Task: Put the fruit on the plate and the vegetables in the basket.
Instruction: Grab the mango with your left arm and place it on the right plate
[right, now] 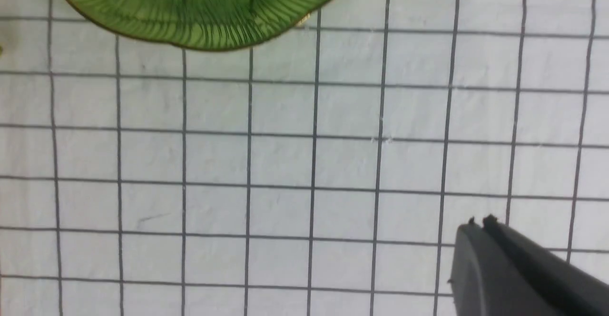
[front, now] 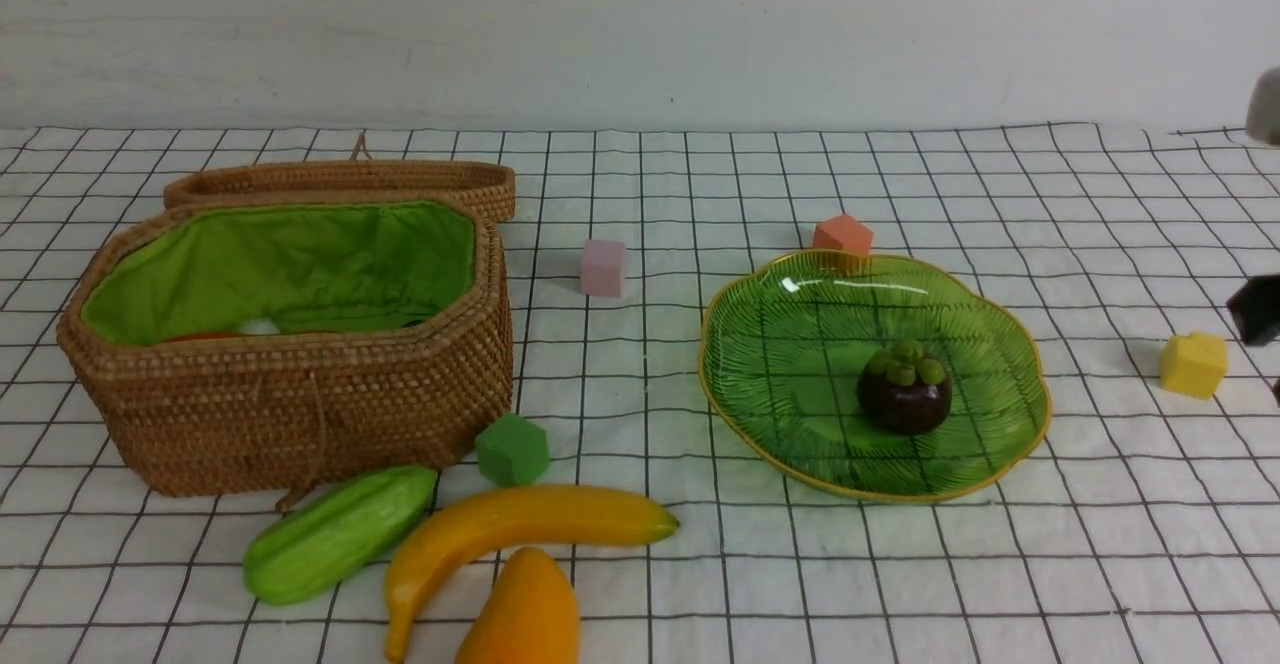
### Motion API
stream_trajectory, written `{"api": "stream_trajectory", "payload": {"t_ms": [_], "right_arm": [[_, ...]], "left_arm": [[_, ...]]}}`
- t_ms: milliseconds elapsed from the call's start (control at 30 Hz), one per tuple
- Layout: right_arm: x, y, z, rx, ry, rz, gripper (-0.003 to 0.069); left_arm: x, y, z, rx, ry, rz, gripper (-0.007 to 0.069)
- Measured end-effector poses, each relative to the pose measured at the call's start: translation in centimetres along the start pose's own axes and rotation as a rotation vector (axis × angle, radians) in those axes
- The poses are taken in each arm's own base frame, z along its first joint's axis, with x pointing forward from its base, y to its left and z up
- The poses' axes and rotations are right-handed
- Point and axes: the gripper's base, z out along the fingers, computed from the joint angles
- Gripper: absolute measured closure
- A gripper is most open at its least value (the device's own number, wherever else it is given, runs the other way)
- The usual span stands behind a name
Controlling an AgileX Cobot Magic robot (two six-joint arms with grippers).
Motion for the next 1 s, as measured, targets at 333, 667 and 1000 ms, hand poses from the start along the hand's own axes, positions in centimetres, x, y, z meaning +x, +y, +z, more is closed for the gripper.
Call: {"api": "stream_trajectory", "payload": {"t_ms": [333, 667, 1000], "right_arm": [[1.7, -0.6, -0.5, 0.066, -0.208, -0.071, 0.0661], [14.3, -1.3, 0.5, 0.104, -0.708, -0.096, 0.0657], [23.7, -2.6, 8.4, 0.183, -0.872, 0.012, 0.0651]], "left_arm": [[0.0, 0.0, 0.0, 0.0, 0.0, 0.0, 0.0386], [0.0, 0.0, 0.0, 0.0, 0.0, 0.0, 0.0386], [0.0, 0.0, 0.0, 0.0, 0.0, 0.0, 0.0386]]}}
